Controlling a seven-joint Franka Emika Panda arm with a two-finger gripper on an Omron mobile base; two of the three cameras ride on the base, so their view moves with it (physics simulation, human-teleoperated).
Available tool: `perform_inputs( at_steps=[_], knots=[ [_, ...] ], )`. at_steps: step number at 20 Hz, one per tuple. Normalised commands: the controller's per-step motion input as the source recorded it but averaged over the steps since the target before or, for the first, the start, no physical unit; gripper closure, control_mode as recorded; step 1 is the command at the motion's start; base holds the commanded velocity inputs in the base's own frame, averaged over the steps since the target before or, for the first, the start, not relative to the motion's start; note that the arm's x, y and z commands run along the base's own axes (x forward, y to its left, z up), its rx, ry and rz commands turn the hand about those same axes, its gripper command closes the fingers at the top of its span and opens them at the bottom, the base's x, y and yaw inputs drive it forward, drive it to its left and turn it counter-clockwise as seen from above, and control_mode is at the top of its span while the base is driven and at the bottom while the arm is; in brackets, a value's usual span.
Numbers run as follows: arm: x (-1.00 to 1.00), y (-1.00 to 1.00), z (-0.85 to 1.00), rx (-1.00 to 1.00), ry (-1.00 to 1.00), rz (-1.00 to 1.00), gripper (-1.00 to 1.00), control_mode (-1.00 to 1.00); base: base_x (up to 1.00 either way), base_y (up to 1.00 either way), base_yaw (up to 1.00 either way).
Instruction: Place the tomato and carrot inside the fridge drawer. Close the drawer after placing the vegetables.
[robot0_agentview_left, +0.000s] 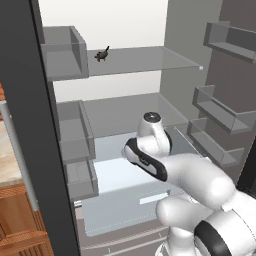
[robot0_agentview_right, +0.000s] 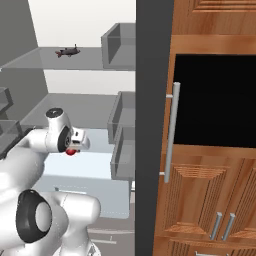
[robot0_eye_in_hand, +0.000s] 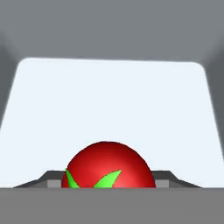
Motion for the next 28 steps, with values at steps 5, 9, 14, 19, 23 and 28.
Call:
perform_inputs(
  at_steps=[5,9,14,19,23,28],
  knots=[
    [0.25,0.00,-0.49,0.00,0.16,0.00,1.00,-1.00,0.00,0.00,0.00],
    [0.05,0.00,-0.36,0.00,0.13,0.00,1.00,-1.00,0.00,0.00,0.00],
    [-0.13,0.00,-0.16,0.00,0.09,0.00,1.00,-1.00,0.00,0.00,0.00],
    [-0.47,0.00,-0.14,0.00,0.06,0.00,1.00,-1.00,0.00,0.00,0.00],
    [-0.50,0.00,-0.12,0.00,0.08,0.00,1.00,-1.00,0.00,0.00,0.00],
    [-0.55,0.00,-0.04,0.00,0.09,0.00,1.00,-1.00,0.00,0.00,0.00]
  ],
)
